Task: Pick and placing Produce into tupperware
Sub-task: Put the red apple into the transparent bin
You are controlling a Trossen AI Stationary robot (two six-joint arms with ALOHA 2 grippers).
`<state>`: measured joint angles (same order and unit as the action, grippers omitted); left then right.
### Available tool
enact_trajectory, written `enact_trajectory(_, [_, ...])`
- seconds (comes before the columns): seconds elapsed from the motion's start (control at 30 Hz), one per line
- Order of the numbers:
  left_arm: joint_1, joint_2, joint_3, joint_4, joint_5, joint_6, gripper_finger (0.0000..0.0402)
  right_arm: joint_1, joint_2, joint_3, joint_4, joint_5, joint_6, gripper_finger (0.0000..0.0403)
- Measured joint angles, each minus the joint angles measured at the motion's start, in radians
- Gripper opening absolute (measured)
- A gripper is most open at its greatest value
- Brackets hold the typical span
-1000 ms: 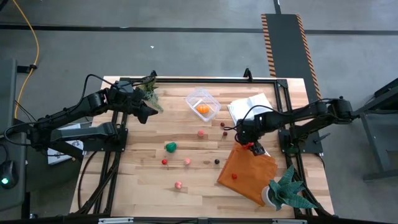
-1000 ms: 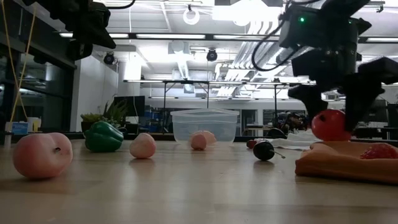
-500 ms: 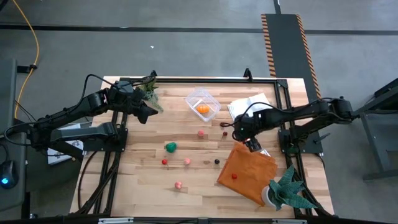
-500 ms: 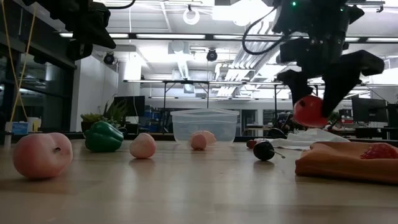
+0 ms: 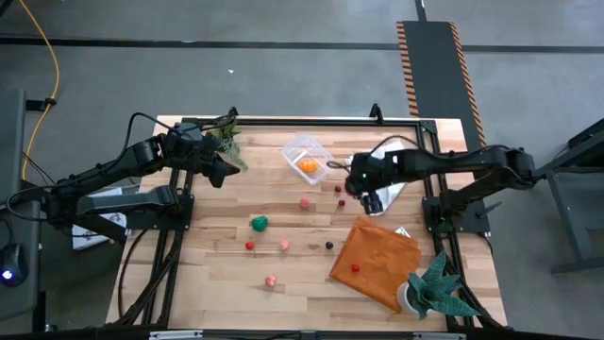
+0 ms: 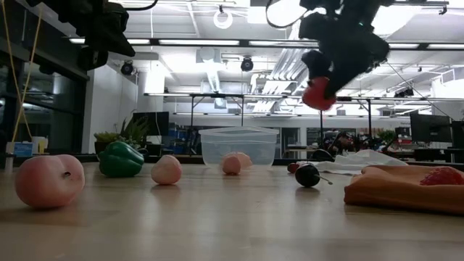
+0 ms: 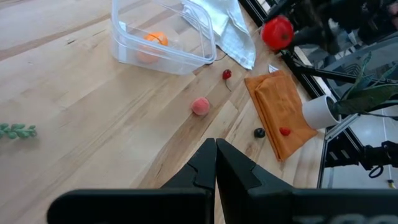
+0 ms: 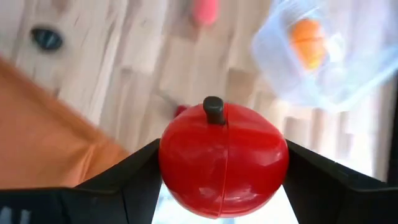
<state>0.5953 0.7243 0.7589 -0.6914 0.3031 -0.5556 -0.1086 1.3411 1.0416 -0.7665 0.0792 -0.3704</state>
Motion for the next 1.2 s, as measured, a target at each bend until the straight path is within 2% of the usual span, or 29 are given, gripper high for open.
enact_trajectory(0.27, [0.000,0.000,0.000,0.000,0.000,0.000,0.0001,-0.064,0.000,0.083,0.067,-0.020,-0.042,0.0268])
enact_trajectory(0.73, [0.000,0.000,0.000,-0.054,0.000,0.008,0.0001,-0.069,0.004,0.085,0.323,-0.026,-0.058,0.0268])
enact_trajectory(1.07, [0.000,0.000,0.000,-0.054,0.000,0.008,0.0001,-0.099,0.144,0.085,0.464,-0.007,-0.054,0.0268])
enact_trajectory(1.2, [0.000,0.000,0.000,-0.054,0.009,0.008,0.0001,-0.129,0.186,0.085,0.538,0.016,0.009,0.0268])
